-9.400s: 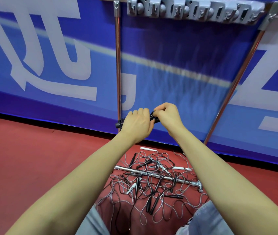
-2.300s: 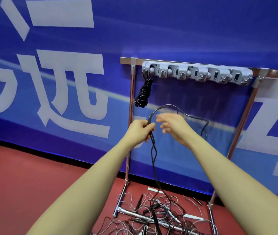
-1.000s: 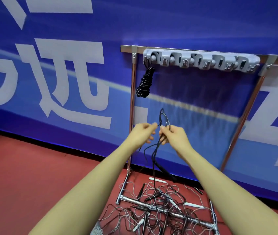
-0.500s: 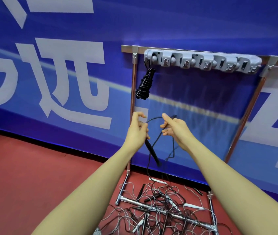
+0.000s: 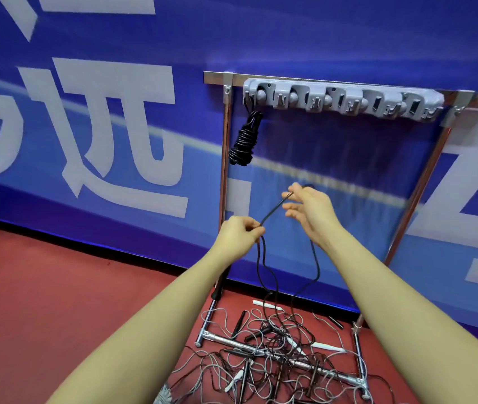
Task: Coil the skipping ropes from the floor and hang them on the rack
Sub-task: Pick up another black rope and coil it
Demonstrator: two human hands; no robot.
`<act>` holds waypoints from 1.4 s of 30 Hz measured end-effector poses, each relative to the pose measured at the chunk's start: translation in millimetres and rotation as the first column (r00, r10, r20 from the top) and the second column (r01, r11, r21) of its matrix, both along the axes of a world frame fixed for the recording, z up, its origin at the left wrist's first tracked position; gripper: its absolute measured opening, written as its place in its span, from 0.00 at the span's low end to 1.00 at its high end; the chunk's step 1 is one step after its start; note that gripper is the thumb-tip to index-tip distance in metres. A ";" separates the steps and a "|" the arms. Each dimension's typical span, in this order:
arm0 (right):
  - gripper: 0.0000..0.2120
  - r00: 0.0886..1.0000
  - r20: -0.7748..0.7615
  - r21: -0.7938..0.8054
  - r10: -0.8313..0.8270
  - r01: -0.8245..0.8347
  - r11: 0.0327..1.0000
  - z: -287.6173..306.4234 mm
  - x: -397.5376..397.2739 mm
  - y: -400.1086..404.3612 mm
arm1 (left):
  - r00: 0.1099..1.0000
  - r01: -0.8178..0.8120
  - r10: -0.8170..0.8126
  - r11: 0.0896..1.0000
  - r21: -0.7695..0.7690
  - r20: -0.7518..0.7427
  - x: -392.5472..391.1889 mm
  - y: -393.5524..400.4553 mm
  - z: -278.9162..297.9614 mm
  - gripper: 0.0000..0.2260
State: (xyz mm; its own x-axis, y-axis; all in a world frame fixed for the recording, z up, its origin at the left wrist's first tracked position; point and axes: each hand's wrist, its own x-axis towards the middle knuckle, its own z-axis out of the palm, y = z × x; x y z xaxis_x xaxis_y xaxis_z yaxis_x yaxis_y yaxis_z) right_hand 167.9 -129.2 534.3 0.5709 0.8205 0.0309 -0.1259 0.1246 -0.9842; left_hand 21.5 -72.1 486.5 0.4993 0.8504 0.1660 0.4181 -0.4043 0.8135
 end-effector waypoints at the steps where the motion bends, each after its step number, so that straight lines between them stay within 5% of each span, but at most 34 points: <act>1: 0.05 0.994 0.102 -0.082 0.025 -0.017 0.996 -7.0 -0.3 -2.6 | 0.999 -0.017 0.017 1.000 -0.018 0.030 -0.2 1.7 4.6 0.08; 7: 0.09 0.859 0.362 -0.338 0.361 -0.240 0.910 -58.4 -25.2 -13.4 | 0.981 -0.043 0.057 0.996 -0.078 0.186 -0.4 10.5 31.0 0.11; 15: 0.03 0.787 0.542 -0.286 0.294 -0.156 0.945 -51.7 -38.2 -0.1 | 0.954 -0.089 0.116 0.990 -0.109 0.275 -4.8 18.0 48.7 0.11; 17: 0.04 0.872 0.458 -0.189 0.174 -0.096 0.977 -43.8 -34.4 1.7 | 0.979 -0.090 0.106 0.992 -0.093 0.175 -9.7 16.0 40.0 0.11; 20: 0.06 0.972 0.225 -0.064 0.061 -0.048 0.997 -26.4 -25.8 1.5 | 0.991 0.120 -0.114 0.989 -0.090 0.068 -18.7 8.0 16.2 0.15; 24: 0.10 0.997 -0.026 0.071 0.075 -0.073 0.995 -3.3 -21.7 4.4 | 0.959 0.243 -0.250 0.968 -0.062 -0.134 -18.4 1.2 -8.1 0.12; 30: 0.10 0.971 -0.207 0.180 0.118 -0.081 0.980 19.5 -18.1 0.2 | 0.994 0.109 -0.110 0.994 0.028 0.006 -2.3 -2.3 -8.0 0.11; 33: 0.09 0.950 -0.289 0.198 0.121 -0.064 0.978 22.7 -14.8 -3.6 | 0.991 0.129 -0.125 0.985 0.111 -0.041 5.4 -3.4 2.3 0.07; 42: 0.10 0.899 -0.427 0.290 0.098 0.033 0.956 25.1 -3.0 -7.5 | 0.965 0.263 -0.263 0.965 -0.008 0.005 19.6 -12.7 28.8 0.10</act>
State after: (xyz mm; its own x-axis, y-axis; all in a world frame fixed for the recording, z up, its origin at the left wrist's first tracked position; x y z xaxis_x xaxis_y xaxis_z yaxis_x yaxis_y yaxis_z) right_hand 165.0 -136.7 559.4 0.5537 0.8325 0.0206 -0.5391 0.3772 -0.7530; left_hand 41.2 -84.9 515.3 0.7049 0.6906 0.1616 0.2950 -0.4926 0.8187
